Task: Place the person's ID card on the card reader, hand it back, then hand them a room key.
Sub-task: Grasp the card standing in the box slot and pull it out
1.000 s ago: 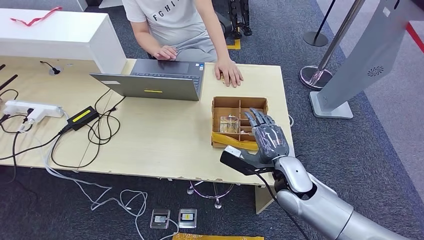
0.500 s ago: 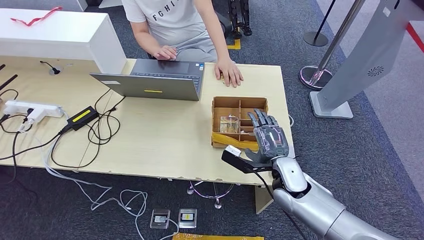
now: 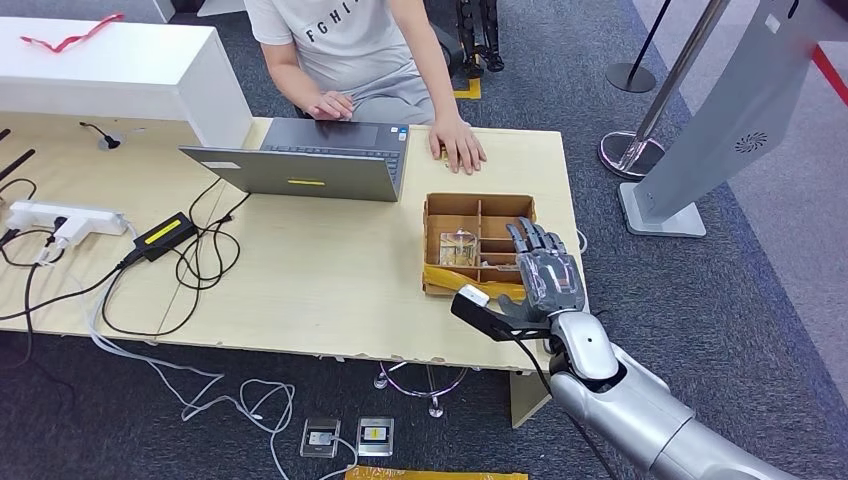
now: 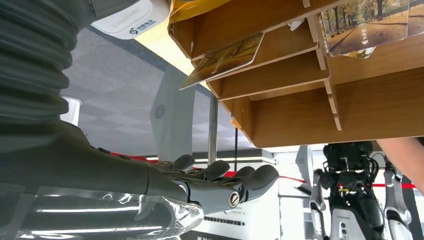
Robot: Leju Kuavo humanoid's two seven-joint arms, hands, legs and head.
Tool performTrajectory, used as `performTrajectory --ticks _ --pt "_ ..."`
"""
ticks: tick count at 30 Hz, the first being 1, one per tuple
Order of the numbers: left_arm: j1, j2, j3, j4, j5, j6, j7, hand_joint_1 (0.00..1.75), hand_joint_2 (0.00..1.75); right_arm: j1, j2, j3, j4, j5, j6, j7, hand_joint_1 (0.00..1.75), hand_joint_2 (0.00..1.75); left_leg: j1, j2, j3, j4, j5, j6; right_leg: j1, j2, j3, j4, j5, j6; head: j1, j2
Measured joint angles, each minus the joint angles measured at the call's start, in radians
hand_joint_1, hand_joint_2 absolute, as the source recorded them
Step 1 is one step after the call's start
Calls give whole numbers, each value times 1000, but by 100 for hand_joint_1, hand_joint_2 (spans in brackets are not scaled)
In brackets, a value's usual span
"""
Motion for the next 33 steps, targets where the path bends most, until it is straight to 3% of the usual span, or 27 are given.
performTrajectory --ticks 33 --pt "-3 -7 0 0 -16 -1 -3 0 0 18 61 -31 103 -18 -27 -51 0 175 0 0 0 0 0 0 0 0 0 0 0 0 0 0"
